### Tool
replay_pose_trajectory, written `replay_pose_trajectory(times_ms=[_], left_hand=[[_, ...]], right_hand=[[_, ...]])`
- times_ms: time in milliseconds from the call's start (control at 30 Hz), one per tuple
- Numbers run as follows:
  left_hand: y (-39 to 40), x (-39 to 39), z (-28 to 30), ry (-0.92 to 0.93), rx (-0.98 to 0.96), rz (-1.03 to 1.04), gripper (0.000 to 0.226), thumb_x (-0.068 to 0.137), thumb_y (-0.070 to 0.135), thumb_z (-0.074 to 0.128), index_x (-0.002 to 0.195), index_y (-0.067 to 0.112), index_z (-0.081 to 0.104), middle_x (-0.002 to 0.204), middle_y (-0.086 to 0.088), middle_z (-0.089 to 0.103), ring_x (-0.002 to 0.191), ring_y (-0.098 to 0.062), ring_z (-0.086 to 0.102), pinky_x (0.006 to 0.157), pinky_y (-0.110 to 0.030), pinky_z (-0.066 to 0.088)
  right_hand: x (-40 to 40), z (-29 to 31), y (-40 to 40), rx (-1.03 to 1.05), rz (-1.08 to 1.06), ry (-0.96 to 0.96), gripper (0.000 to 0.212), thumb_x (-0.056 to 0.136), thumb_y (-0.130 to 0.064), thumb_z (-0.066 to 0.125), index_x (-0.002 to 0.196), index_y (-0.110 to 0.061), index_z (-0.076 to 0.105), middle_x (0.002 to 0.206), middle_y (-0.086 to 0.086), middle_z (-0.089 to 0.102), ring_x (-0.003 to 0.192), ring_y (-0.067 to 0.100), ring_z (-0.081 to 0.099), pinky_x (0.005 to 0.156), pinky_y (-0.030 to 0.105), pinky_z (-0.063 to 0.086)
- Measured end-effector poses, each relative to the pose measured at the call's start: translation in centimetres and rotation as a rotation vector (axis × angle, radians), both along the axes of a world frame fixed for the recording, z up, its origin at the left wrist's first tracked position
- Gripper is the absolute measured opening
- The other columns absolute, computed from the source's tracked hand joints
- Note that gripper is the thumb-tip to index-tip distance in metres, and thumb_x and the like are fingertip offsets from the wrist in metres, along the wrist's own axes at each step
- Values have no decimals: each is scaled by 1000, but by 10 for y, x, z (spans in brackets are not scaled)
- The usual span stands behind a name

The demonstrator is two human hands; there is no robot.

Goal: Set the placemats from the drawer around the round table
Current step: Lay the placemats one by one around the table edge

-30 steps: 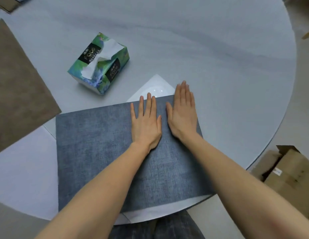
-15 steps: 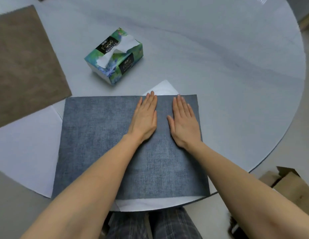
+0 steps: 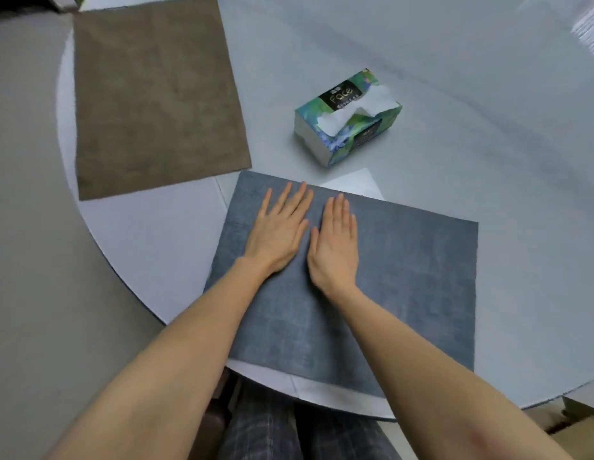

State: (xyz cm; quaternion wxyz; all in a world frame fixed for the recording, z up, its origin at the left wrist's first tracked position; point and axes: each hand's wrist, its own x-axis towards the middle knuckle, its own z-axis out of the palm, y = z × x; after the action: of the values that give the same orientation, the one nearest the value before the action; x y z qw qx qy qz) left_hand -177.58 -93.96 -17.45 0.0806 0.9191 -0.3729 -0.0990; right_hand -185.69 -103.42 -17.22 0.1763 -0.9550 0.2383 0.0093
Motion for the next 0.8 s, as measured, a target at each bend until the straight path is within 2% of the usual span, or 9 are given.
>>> replay_pose_trajectory(times_ms=[67,133,233,300,367,467,600,667,800], left_hand=[[15,14,-4,-30,35,-114,66,95,48,10,154,19,15,161,2,11,149,-20,10,120,-43,1],[27,34,-8,-25,38,-67,70,94,55,15,154,17,15,162,0,10,149,-20,9,120,-40,0],[37,47,-7,-28,26,94,68,98,49,21,153,9,15,161,-6,10,149,-25,8,120,-38,0],[33,32,-7,-88,43,27,66,98,45,24,152,5,21,160,-10,16,148,-27,14,120,-39,1],[31,22,-6,-66,30,-2,67,98,47,24,152,9,22,160,-10,15,148,-27,13,121,-41,0],[32,20,-9,3,12,76,67,97,51,26,154,19,15,162,-4,5,149,-30,1,121,-46,-2],[31,20,-5,-11,59,94,66,98,53,25,155,24,11,162,-1,2,148,-34,-3,120,-47,-8],[31,19,-4,-5,100,89,65,98,54,22,155,24,7,163,-1,-1,148,-35,-5,119,-50,-7],[21,11,4,-32,250,152,62,101,50,15,154,23,-2,162,-1,-9,147,-37,-9,115,-62,-5]], right_hand=[[-2,-8,6,-67,-11,40,57,102,-30,24,152,-7,8,160,9,4,149,19,2,121,34,-2],[-2,-11,7,-111,-13,54,57,102,-31,22,152,-8,8,161,8,5,149,18,2,121,34,-1],[1,-11,9,-143,-32,59,59,100,-31,21,152,-7,11,160,9,9,148,19,5,121,35,2],[2,-10,12,-149,-31,67,59,99,-31,20,152,-6,11,160,9,9,148,19,5,121,36,3],[3,-8,12,-137,-28,77,60,98,-32,18,152,-7,10,160,9,8,148,19,4,121,35,2],[3,-8,12,-132,-26,86,61,98,-33,18,152,-6,10,160,10,7,148,19,4,121,35,1],[-2,-6,4,-87,46,115,65,96,-41,11,152,-9,7,161,7,3,149,18,0,121,33,-3],[-27,-4,-8,-90,62,108,65,96,-44,11,153,-13,8,161,4,4,148,17,1,121,34,-2],[-109,1,-23,-132,-96,153,65,95,-44,11,153,-15,9,161,2,5,148,17,1,120,35,-4]])
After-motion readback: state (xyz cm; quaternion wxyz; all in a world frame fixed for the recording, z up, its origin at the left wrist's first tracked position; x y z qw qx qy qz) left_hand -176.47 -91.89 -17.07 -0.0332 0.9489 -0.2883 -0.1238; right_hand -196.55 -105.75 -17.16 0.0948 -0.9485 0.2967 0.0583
